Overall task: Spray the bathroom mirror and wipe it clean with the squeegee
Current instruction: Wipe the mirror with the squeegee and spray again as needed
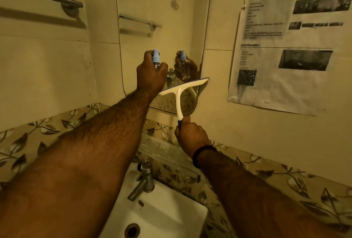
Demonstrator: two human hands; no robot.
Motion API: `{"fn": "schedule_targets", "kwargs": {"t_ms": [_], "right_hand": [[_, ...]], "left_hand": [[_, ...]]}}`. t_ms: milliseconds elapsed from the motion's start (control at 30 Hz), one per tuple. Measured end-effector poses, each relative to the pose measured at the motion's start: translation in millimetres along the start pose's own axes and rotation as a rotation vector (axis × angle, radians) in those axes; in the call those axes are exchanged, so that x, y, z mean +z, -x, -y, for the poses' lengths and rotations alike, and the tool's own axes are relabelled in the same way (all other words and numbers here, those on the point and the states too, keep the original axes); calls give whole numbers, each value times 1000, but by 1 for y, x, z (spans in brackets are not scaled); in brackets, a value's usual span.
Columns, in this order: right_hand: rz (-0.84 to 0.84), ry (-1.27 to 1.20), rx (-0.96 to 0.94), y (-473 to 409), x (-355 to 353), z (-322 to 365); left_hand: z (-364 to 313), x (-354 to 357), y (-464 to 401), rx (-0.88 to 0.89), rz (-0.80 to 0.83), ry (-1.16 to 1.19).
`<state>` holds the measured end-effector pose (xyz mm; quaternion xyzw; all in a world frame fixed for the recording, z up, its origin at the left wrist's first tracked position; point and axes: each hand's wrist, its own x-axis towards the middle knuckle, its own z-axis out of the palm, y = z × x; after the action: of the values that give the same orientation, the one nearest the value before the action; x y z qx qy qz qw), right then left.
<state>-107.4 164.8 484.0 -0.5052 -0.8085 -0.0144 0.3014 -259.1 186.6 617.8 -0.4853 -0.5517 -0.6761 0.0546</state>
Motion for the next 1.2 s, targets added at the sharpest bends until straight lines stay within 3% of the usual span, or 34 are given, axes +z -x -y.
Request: {"fn": "schedule_targets", "kwargs": {"t_ms": [1200], "right_hand": [[153, 81, -12, 57, -3, -32]], "left_hand": [[-12, 9, 39, -14, 50, 28]]}}
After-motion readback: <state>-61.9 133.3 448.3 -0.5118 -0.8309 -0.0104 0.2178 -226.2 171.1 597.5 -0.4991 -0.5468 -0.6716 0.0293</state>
